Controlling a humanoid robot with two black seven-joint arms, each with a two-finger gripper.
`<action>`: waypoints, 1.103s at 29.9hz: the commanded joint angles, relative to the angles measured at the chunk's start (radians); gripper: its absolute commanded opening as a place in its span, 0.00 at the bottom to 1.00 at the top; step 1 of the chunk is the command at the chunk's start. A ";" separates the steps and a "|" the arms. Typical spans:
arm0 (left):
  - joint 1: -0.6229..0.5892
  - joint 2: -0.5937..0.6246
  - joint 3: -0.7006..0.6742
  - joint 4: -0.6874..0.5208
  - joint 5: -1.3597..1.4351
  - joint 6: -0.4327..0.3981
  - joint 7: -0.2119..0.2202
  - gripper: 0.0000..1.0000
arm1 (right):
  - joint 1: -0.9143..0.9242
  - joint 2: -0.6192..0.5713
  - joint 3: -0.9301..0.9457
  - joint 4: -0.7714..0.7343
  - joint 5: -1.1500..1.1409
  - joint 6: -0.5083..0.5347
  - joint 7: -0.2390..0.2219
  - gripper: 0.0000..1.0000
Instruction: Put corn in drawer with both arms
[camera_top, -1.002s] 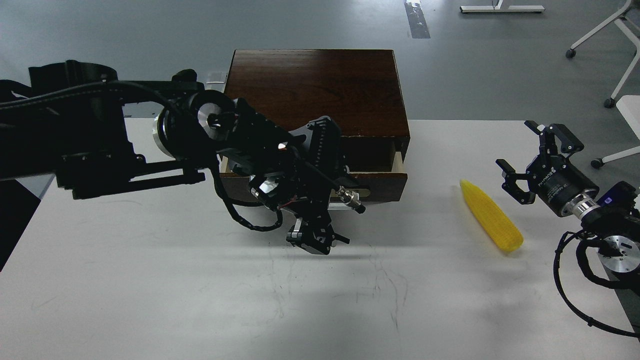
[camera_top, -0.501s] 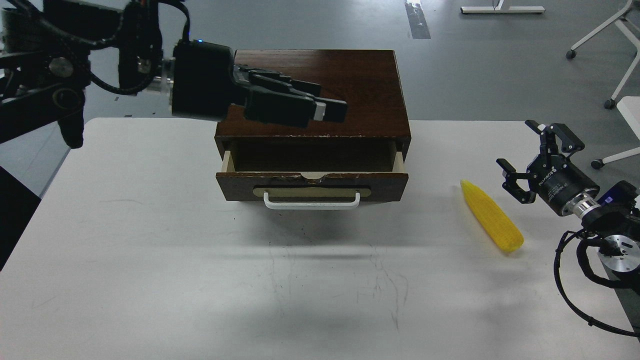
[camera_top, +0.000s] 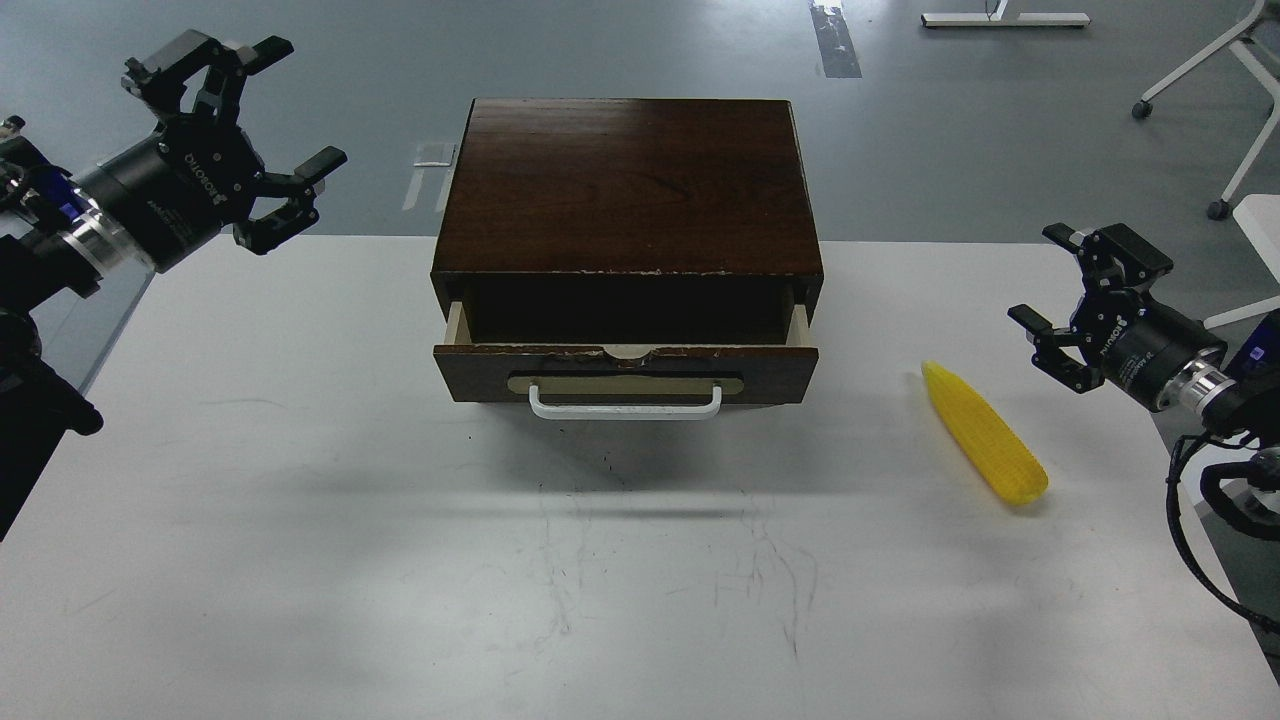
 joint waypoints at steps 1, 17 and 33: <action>0.072 -0.059 -0.002 0.042 -0.029 -0.001 0.000 0.98 | 0.046 -0.055 0.000 0.006 -0.318 0.000 0.000 1.00; 0.099 -0.131 -0.006 0.047 -0.027 -0.001 0.000 0.98 | 0.147 -0.117 -0.199 0.098 -0.874 -0.062 0.000 1.00; 0.129 -0.124 -0.041 0.044 -0.024 -0.001 0.000 0.98 | 0.184 -0.048 -0.337 0.098 -0.976 -0.090 0.000 0.97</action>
